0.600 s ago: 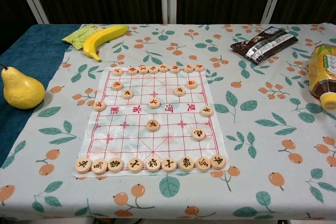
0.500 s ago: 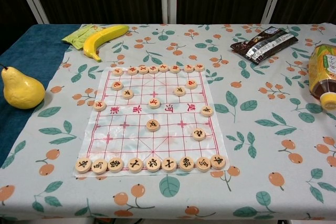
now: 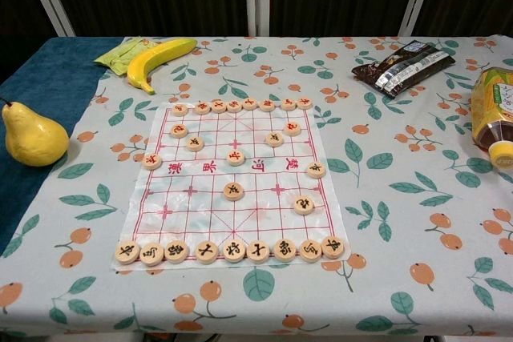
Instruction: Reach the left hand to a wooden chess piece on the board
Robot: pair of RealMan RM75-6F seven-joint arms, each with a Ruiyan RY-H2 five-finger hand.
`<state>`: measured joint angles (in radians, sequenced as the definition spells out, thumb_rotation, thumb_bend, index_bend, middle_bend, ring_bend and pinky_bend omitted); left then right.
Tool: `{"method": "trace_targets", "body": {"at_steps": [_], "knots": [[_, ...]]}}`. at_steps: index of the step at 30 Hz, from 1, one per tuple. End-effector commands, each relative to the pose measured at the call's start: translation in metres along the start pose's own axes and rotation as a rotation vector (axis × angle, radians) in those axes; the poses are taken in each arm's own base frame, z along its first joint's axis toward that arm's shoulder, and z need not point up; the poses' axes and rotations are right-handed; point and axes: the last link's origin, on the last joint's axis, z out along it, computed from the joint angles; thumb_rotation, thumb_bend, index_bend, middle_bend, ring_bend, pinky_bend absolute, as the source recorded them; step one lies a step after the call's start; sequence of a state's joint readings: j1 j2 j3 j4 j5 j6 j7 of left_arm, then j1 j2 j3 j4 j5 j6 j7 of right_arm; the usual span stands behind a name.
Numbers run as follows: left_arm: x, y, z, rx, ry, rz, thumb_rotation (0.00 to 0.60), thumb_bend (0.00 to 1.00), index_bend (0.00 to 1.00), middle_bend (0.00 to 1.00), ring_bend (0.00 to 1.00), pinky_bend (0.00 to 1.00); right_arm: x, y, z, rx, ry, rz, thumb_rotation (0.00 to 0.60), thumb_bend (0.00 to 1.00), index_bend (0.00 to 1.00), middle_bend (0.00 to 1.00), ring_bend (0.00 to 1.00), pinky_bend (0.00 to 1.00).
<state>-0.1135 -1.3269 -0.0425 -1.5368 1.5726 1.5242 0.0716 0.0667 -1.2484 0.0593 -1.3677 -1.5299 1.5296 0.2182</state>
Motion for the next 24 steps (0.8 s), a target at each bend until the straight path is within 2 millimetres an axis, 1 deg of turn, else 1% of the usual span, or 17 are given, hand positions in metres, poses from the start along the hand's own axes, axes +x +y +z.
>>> {"method": "trace_targets", "body": {"at_steps": [1, 4, 7, 11, 14, 18, 22, 24], "knots": [[-0.006, 0.015, 0.014, -0.073, -0.036, -0.021, 0.600, 0.16, 0.04, 0.05, 0.00, 0.00, 0.001, 0.000, 0.000, 0.000, 0.001, -0.003, 0.600, 0.14, 0.00, 0.00, 0.00, 0.00], [-0.009, 0.030, 0.035, -0.147, -0.052, -0.030, 0.600, 0.16, 0.05, 0.05, 0.00, 0.00, 0.000, 0.001, 0.001, 0.001, 0.001, -0.009, 0.600, 0.14, 0.00, 0.00, 0.00, 0.00], [-0.013, 0.052, 0.058, -0.232, -0.079, -0.088, 0.600, 0.16, 0.08, 0.06, 0.00, 0.00, 0.000, 0.001, -0.001, -0.001, 0.003, -0.005, 0.600, 0.14, 0.00, 0.00, 0.00, 0.00], [-0.029, 0.082, 0.092, -0.329, -0.144, -0.106, 0.600, 0.17, 0.10, 0.06, 0.00, 0.00, 0.003, 0.001, 0.000, 0.002, 0.028, -0.004, 0.600, 0.14, 0.00, 0.00, 0.00, 0.00], [-0.040, 0.102, 0.107, -0.373, -0.185, -0.122, 0.600, 0.18, 0.11, 0.06, 0.00, 0.00, 0.003, 0.000, 0.000, 0.006, 0.030, 0.001, 0.600, 0.14, 0.00, 0.00, 0.00, 0.00], [-0.064, 0.130, 0.123, -0.419, -0.269, -0.140, 0.600, 0.18, 0.13, 0.06, 0.00, 0.00, 0.003, 0.001, -0.002, 0.006, 0.027, 0.004, 0.600, 0.14, 0.00, 0.00, 0.00, 0.00], [-0.085, 0.147, 0.131, -0.442, -0.301, -0.129, 0.600, 0.19, 0.19, 0.07, 0.00, 0.00, 0.005, 0.005, -0.004, -0.009, 0.031, 0.005, 0.600, 0.14, 0.00, 0.00, 0.00, 0.00], [-0.095, 0.155, 0.135, -0.452, -0.306, -0.129, 0.600, 0.19, 0.21, 0.07, 0.00, 0.00, 0.005, 0.006, -0.006, -0.012, 0.030, 0.005, 0.600, 0.14, 0.00, 0.00, 0.00, 0.00]]}}
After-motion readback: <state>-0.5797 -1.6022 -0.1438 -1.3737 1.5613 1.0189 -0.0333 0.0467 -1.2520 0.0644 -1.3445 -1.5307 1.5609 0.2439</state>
